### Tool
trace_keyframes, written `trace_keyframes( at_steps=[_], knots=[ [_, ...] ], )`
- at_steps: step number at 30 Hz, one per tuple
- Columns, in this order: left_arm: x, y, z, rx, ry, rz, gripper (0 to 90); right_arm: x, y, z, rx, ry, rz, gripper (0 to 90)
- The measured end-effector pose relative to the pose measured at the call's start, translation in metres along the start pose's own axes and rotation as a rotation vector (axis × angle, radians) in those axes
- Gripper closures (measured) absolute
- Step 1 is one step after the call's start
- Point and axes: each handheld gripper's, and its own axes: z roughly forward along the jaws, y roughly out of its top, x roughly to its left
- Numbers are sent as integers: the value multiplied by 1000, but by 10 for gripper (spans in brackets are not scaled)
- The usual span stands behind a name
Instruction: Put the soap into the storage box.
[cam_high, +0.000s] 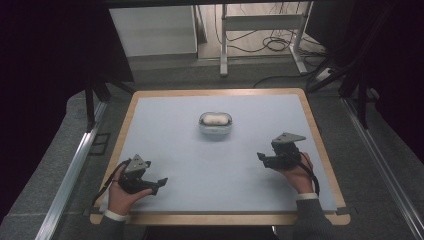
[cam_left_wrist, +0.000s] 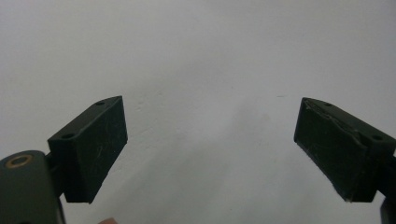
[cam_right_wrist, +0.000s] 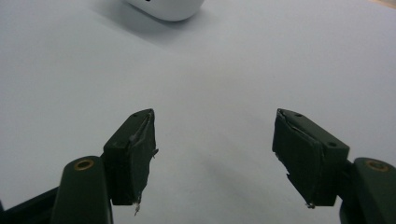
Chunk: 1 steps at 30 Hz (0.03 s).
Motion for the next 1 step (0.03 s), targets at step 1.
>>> trace_keyframes(
  at_steps=[1],
  knots=[
    [0,0,0,0,0,0,101,-1,-1,0,2,-3,-2,292]
  ],
)
